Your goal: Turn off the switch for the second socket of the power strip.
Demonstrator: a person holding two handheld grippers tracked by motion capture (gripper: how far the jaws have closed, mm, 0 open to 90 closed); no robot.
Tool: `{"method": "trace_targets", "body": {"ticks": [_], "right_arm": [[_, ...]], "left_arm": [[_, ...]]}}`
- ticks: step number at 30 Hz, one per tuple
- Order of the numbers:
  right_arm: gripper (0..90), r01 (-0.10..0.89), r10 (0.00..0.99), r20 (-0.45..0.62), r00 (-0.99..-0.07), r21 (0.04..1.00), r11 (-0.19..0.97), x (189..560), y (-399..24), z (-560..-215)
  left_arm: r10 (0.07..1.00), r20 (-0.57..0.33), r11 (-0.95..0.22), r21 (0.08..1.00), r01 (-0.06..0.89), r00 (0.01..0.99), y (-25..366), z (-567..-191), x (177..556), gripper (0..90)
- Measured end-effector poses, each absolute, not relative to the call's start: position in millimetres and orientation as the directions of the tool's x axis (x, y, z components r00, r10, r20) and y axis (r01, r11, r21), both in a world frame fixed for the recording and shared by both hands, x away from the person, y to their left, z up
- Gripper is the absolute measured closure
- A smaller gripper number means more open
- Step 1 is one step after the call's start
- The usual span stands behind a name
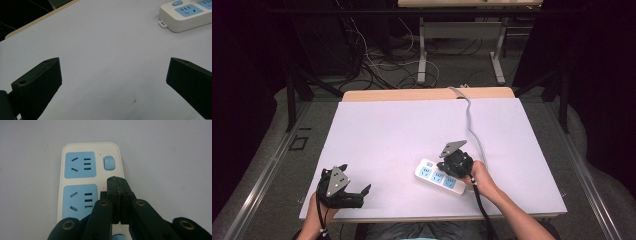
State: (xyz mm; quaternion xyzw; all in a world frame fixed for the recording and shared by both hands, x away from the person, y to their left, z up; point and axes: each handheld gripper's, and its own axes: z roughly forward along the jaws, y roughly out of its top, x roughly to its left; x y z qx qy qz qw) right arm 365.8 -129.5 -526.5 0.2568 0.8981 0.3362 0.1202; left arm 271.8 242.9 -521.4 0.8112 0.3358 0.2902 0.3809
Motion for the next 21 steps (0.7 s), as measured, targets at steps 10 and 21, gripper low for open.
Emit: {"method": "trace_targets", "body": {"ticks": [10, 21], "right_arm": [[90.0, 0.389, 0.546, -0.031, -0.837, 0.669, 0.634, 366.3, -129.8, -527.2], [90.0, 0.398, 0.545, -0.013, -0.838, 0.67, 0.627, 367.7, -131.1, -528.0]], "left_arm": [[0.767, 0.208, -0.481, 0.812, 0.329, 0.607, 242.3, -522.0, 272.2, 0.2], [0.768, 0.217, -0.485, 0.811, 0.327, 0.603, 242.2, -522.4, 273.2, 0.2]]}}
